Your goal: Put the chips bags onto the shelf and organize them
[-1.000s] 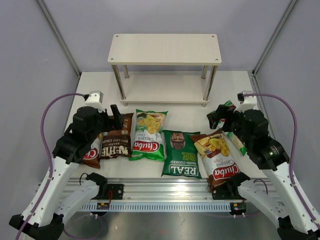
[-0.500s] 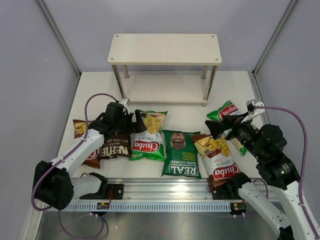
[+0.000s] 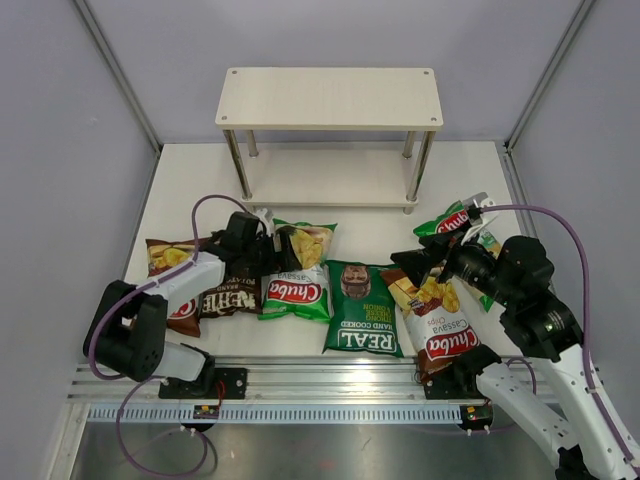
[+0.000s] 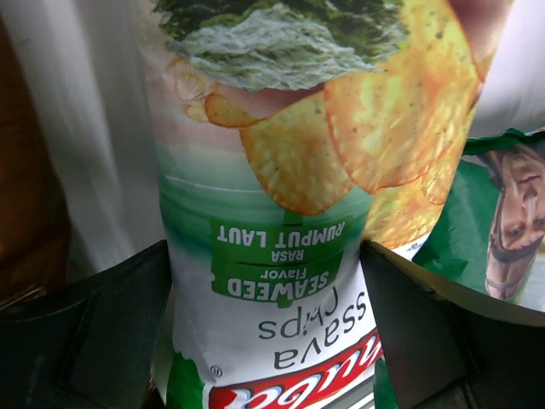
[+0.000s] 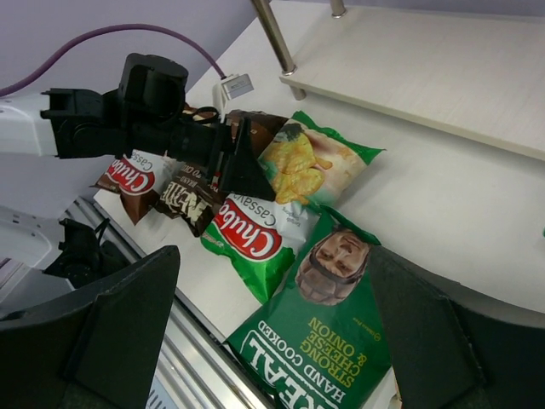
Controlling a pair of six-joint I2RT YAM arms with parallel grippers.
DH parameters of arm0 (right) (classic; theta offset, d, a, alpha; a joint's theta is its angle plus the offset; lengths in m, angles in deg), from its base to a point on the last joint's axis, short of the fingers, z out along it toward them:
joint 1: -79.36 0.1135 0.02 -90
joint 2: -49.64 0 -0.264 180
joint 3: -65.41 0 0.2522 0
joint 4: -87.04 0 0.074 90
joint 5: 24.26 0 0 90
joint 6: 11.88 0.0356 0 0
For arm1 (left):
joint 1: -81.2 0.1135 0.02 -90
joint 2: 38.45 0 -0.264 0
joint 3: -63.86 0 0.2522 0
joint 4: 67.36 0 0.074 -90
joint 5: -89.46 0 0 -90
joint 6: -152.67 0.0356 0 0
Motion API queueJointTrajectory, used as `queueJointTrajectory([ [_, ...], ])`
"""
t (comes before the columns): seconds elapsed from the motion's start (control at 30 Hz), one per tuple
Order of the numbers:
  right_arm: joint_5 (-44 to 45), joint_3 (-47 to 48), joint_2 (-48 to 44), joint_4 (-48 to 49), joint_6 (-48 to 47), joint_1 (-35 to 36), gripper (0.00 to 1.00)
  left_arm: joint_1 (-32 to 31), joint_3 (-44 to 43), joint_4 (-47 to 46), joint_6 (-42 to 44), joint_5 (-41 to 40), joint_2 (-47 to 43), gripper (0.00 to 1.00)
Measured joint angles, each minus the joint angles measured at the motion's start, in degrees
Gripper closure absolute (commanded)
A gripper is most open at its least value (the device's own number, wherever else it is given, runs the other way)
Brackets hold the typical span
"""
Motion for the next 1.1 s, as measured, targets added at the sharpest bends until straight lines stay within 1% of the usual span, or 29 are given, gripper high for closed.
queueJointTrajectory([
  [0.07, -2.2, -1.0, 0.4, 1.5, 0.7, 0.0, 0.0, -0.2, 0.7, -2.3, -0.7, 0.8, 0.4, 0.25],
  [0.13, -4.1, -2.0, 0.5, 3.0, 1.4, 0.0, 0.0, -0.3, 1.4, -4.6, -1.6, 2.0, 0.8, 0.35],
  [0.17, -5.0, -2.7, 0.7, 4.1, 2.1, 0.0, 0.01, -0.3, 1.7, -5.9, -2.2, 2.6, 0.9, 0.46],
  [0.27, -6.4, -4.0, 0.9, 6.0, 3.4, 0.0, 0.01, -0.4, 3.2, -10.5, -4.8, 4.9, 0.1, 0.61],
  [0.33, -6.4, -4.4, 1.1, 6.9, 3.9, 0.0, 0.0, -0.6, 4.6, -13.2, -6.7, 5.8, -1.6, 0.67],
  [0.37, -6.3, -4.6, 1.2, 7.3, 4.3, 0.0, 0.01, -0.8, 5.5, -14.3, -7.8, 6.0, -2.6, 0.74],
  [0.4, -6.4, -4.7, 1.4, 7.6, 4.5, 0.0, 0.01, -0.8, 6.2, -15.2, -8.8, 6.0, -3.6, 0.79],
  [0.47, -6.3, -5.0, 1.7, 8.3, 4.9, 0.0, 0.01, -1.0, 7.1, -15.8, -10.4, 5.7, -5.3, 0.81],
  [0.5, -6.3, -5.4, 1.9, 8.7, 5.2, 0.0, 0.01, -1.0, 7.2, -15.5, -10.9, 5.4, -5.9, 0.85],
  [0.6, -6.3, -6.6, 2.4, 9.9, 5.9, 0.0, 0.01, -1.0, 7.2, -13.5, -12.0, 3.6, -8.3, 0.9],
  [0.77, -5.8, -8.8, 3.9, 11.8, 8.4, 0.0, 0.01, -1.0, 7.2, -10.0, -13.9, 1.2, -14.0, 0.95],
  [0.87, -5.8, -10.7, 5.4, 14.3, 11.3, 0.0, 0.02, -1.0, 7.0, -8.2, -15.3, -0.1, -18.4, 0.95],
  [0.97, -6.1, -12.7, 7.3, 17.5, 15.3, 0.0, 0.03, -1.0, 6.6, -7.0, -17.1, -1.1, -23.0, 0.94],
  [1.1, -8.2, -16.7, 11.3, 26.0, 23.0, 0.0, 0.04, -1.0, 6.1, -6.5, -19.8, -1.6, -29.6, 0.93],
])
